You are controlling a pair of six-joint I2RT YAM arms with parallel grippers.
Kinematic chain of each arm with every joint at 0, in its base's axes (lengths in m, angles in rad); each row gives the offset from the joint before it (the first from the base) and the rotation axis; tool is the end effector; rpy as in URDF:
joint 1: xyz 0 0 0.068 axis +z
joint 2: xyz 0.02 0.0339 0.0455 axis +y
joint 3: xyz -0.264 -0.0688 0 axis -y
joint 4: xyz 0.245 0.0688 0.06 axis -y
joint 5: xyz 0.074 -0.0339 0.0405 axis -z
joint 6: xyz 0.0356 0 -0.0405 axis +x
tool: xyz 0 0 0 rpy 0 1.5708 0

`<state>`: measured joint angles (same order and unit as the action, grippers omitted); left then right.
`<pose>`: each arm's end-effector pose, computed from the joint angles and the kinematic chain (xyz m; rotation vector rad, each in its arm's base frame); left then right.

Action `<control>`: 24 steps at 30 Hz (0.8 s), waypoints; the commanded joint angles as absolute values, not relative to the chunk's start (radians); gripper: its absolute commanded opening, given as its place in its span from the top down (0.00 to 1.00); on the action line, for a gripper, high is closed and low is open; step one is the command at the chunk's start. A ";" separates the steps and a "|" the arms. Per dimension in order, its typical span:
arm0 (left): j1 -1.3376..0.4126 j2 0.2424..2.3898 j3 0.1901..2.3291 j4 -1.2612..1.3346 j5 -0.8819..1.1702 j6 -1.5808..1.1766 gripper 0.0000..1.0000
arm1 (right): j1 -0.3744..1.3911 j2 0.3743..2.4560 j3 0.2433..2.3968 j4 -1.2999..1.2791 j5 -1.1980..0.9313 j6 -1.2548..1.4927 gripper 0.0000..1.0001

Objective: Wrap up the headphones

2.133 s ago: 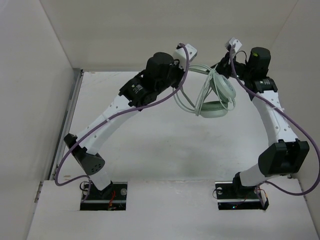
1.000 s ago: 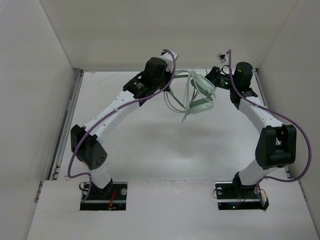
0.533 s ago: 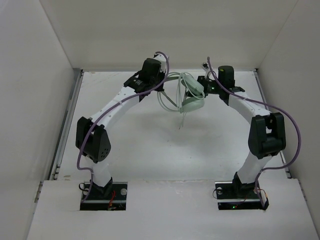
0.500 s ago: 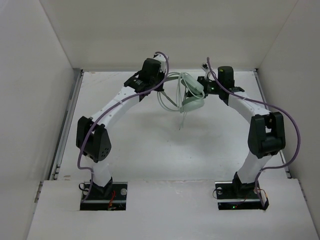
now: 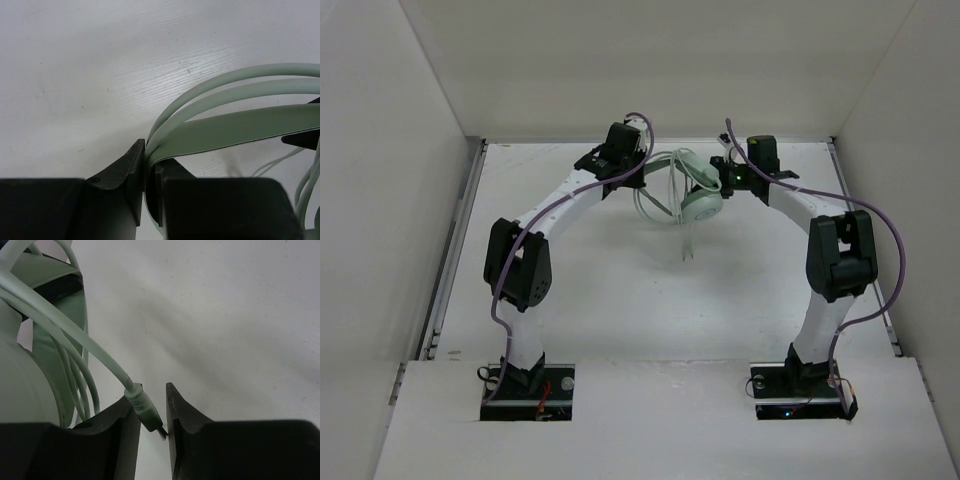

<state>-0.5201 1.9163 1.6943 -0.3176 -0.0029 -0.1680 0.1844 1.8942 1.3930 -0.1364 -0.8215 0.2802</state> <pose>0.3954 -0.2263 0.3102 0.3726 2.1044 -0.4056 0.4145 0.1038 0.2402 -0.3687 2.1731 1.1621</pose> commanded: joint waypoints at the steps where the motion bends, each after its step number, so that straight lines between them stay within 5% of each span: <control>1: -0.519 1.919 1.687 -0.238 -0.012 -0.227 0.99 | 0.223 1.911 1.466 -0.132 -0.871 0.285 0.67; 24: -0.495 1.904 1.664 -0.215 -0.014 -0.242 0.99 | 0.186 1.939 1.453 -0.055 -0.985 0.396 0.54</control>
